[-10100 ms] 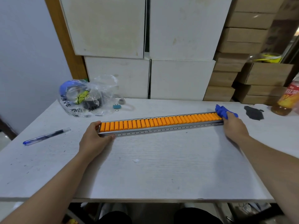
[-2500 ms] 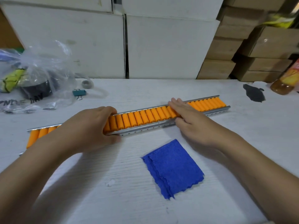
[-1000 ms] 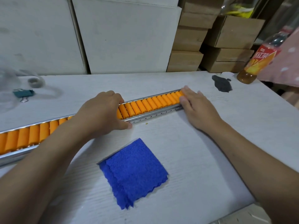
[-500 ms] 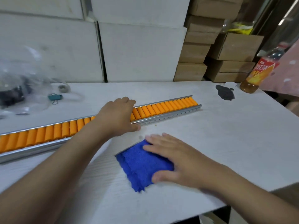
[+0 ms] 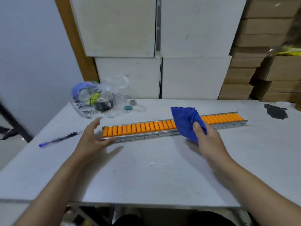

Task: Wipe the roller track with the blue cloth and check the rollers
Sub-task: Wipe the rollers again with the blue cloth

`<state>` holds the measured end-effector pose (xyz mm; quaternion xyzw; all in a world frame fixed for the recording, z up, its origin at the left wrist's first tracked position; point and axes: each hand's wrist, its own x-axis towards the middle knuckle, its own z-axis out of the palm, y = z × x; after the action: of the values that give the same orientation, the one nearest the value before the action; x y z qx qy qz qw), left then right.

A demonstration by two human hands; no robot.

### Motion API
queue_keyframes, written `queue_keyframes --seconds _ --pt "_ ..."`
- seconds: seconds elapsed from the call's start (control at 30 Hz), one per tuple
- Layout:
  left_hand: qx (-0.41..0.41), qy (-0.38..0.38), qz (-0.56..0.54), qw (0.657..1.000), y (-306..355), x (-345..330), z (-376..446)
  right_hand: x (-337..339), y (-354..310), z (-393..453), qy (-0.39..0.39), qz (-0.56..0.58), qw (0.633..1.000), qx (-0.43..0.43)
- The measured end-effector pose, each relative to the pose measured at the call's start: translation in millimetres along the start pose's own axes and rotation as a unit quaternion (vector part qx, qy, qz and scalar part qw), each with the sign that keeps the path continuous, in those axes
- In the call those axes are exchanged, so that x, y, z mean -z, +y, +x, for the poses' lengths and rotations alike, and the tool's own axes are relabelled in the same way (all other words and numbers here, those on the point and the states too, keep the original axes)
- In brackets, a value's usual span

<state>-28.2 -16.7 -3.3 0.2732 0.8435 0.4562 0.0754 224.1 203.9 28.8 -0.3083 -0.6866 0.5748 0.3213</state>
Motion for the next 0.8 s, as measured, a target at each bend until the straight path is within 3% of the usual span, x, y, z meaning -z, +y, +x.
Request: queue_keyframes --seconds 0.07,0.17,0.3,0.4,0.47,0.53,0.8 --pt "-0.002 -0.010 0.040 0.999 -11 -3 0 -42 -19 3 -0.016 0.088 0.995 -0.040" --pt "0.022 -0.020 0.035 0.999 -17 -2 1 -106 -36 4 -0.043 0.117 0.992 -0.006" --pt "0.056 -0.037 0.026 0.997 -22 1 7 -176 -39 7 -0.134 -0.046 0.979 0.144" --pt "0.052 -0.026 0.050 0.997 -27 4 12 -213 -23 11 -0.240 -0.228 0.919 0.213" --pt "0.050 -0.016 0.041 0.998 -28 4 11 -224 -10 11 -0.266 -0.326 0.870 0.257" --pt "0.042 -0.013 0.020 0.999 -23 4 7 -228 -1 12 -0.260 -0.381 0.836 0.296" --pt "0.055 -0.018 -0.010 0.998 -27 1 12 -179 15 28 -0.175 -0.432 0.829 0.310"
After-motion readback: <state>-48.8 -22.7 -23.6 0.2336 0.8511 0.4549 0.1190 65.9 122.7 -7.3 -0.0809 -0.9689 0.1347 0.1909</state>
